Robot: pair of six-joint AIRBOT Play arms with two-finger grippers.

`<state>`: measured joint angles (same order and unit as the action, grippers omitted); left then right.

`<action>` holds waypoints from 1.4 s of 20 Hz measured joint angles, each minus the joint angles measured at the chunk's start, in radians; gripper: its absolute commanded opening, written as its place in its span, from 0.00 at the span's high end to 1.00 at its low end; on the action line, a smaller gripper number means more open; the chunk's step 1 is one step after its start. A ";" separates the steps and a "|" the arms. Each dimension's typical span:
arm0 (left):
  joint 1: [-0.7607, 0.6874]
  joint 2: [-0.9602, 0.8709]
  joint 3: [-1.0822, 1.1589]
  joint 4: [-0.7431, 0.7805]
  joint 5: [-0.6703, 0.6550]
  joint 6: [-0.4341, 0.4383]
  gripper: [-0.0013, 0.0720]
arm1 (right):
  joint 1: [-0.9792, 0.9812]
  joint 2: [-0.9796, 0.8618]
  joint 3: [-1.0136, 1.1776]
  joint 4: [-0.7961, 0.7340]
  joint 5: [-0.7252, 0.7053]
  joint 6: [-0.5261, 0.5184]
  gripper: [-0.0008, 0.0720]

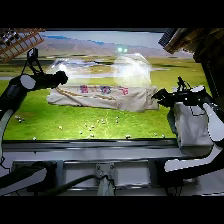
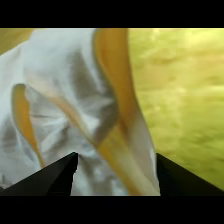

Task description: Fold the clothes and pants, and hang the long-sleeved shirts on hangers.

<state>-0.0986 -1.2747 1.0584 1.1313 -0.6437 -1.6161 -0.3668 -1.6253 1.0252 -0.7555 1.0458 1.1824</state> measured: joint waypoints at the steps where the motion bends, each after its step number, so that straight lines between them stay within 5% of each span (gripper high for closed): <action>1: 0.000 0.000 0.000 0.000 0.000 0.000 0.48 | 0.011 -0.006 0.000 0.008 -0.002 -0.007 0.19; 5: 0.000 0.000 0.000 0.000 0.000 0.000 0.48 | 0.051 -0.022 -0.002 0.022 -0.026 -0.021 0.39; 9: -0.003 0.000 0.000 -0.013 -0.004 0.000 0.53 | 0.066 -0.028 -0.004 0.009 -0.072 -0.023 0.96; 10: -0.007 0.000 0.000 -0.019 -0.004 0.000 0.68 | 0.067 -0.028 -0.004 0.010 -0.075 -0.024 0.96; 15: -0.073 -0.029 0.010 -0.036 -0.016 0.015 0.98 | 0.061 -0.024 -0.002 0.019 -0.059 -0.025 0.96; 22: -0.226 -0.245 0.224 -0.040 -0.276 0.076 0.97 | 0.025 0.073 0.013 -0.022 0.076 -0.012 0.96; 28: -0.357 -0.459 0.465 -0.041 -0.404 0.043 0.97 | 0.018 0.121 0.130 -0.097 0.149 0.121 0.96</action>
<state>-0.4557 -1.7332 1.5238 1.0904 -1.0481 -1.5726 -0.3492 -1.5047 1.1557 -0.8528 1.1946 1.3033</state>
